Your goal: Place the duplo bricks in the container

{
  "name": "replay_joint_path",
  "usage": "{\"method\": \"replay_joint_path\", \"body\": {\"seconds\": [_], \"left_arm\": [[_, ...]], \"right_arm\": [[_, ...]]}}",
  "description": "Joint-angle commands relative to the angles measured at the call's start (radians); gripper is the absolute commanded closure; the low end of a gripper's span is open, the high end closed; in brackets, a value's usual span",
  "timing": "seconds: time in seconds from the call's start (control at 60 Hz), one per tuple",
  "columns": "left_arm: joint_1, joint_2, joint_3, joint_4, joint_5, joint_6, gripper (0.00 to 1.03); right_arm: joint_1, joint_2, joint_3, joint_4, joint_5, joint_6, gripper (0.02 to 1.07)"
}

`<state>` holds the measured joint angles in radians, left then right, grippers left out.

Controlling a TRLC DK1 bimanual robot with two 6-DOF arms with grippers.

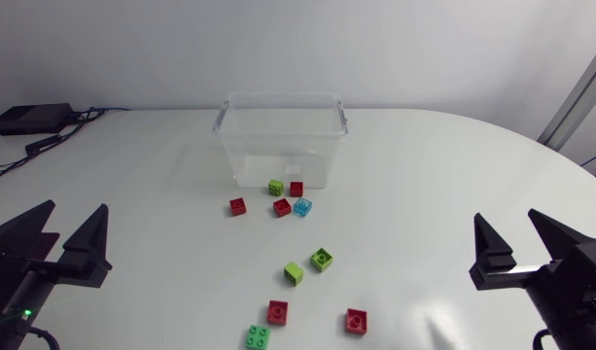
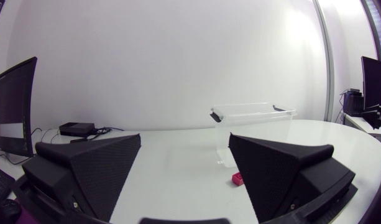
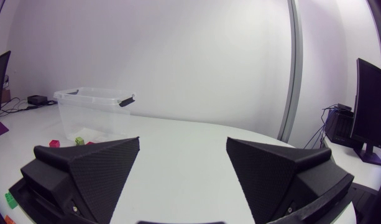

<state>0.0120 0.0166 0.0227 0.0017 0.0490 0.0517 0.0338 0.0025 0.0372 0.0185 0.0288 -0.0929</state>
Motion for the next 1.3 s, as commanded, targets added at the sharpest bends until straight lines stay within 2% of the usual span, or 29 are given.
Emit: {"method": "replay_joint_path", "body": {"seconds": [0.0, 0.233, 0.4, 0.567, 0.75, 0.967, 1.083, 1.217, 1.283], "left_arm": [[0.011, -0.03, 0.025, -0.019, 0.008, -0.001, 0.04], [0.022, -0.001, 0.129, -0.086, 0.008, -0.001, 0.08], [0.019, 0.16, 0.252, -0.121, 0.008, 0.007, 0.08], [-0.021, 0.338, 0.414, -0.212, 0.006, 0.03, 0.08], [-0.058, 0.505, 0.589, -0.382, 0.005, 0.031, 0.11], [-0.098, 0.815, 0.821, -0.681, 0.005, 0.083, 0.12], [-0.147, 0.899, 0.859, -0.772, 0.005, 0.189, 0.11], [-0.219, 0.951, 0.873, -0.836, 0.005, 0.209, 0.11], [-0.268, 1.019, 0.89, -0.918, 0.006, 0.209, 0.11]], "right_arm": [[0.008, -0.009, -0.034, -0.012, 0.005, 0.018, 0.06], [0.006, -0.006, 0.012, -0.02, 0.01, 0.019, 0.06], [0.009, 0.044, 0.092, -0.043, 0.008, 0.019, 0.06], [0.025, 0.223, 0.21, -0.061, -0.003, 0.021, 0.06], [0.069, 0.343, 0.294, -0.097, -0.006, 0.033, 0.06], [0.104, 0.472, 0.366, -0.137, -0.003, 0.035, 0.06], [0.106, 0.527, 0.403, -0.175, -0.009, 0.041, 0.06], [0.106, 0.56, 0.426, -0.193, -0.013, 0.041, 0.06], [0.106, 0.577, 0.44, -0.203, -0.02, 0.047, 0.06]]}}
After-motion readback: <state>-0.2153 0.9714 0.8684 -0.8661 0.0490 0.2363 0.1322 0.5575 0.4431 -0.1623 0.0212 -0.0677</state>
